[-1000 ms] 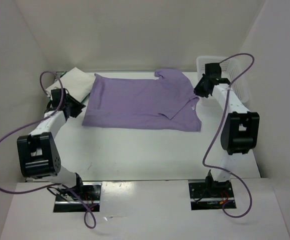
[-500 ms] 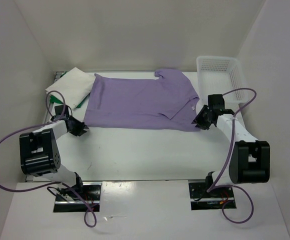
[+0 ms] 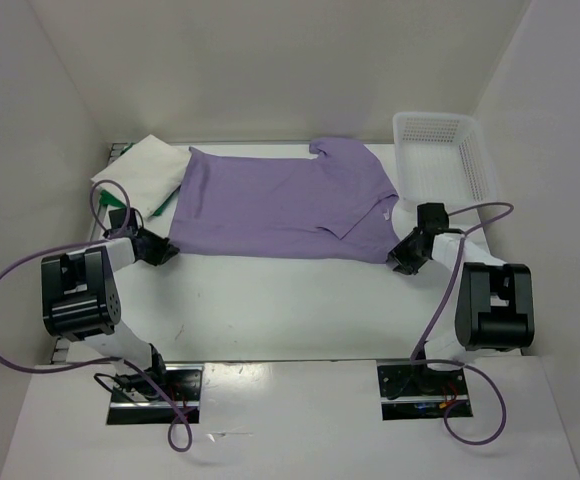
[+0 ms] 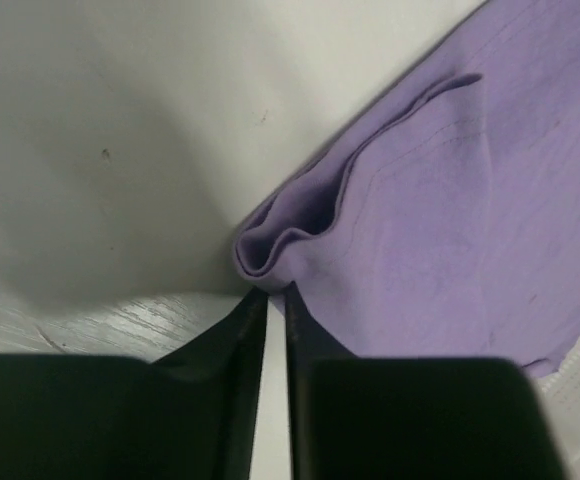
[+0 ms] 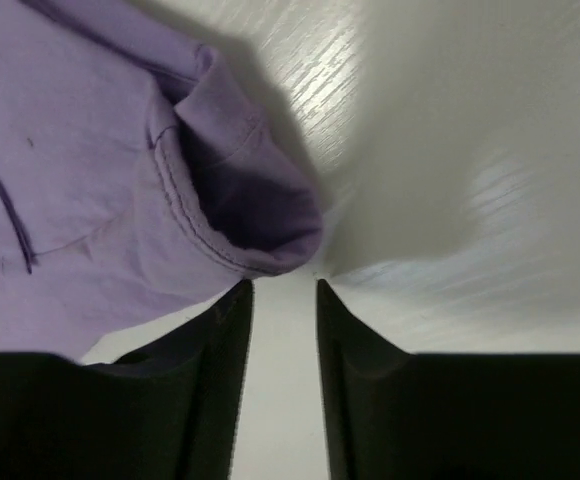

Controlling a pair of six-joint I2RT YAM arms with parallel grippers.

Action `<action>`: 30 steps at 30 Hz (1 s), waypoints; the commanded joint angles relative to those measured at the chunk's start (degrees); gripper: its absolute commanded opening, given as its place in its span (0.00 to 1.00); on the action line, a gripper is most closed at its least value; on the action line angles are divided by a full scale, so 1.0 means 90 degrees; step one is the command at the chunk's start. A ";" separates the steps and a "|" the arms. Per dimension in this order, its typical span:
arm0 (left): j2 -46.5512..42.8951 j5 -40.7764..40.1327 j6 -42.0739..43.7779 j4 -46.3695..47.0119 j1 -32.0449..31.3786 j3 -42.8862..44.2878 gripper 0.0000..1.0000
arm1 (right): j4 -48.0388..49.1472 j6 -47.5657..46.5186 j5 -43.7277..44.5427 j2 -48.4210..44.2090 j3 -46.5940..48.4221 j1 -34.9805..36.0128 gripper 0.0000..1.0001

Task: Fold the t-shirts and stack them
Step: Fold the flattened tshirt in 1/3 of the way

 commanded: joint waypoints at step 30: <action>-0.0937 -0.0180 0.0650 -0.0778 0.0030 -0.0615 0.00 | -0.0066 -0.0600 -0.0314 -0.0074 0.0415 -0.0629 0.47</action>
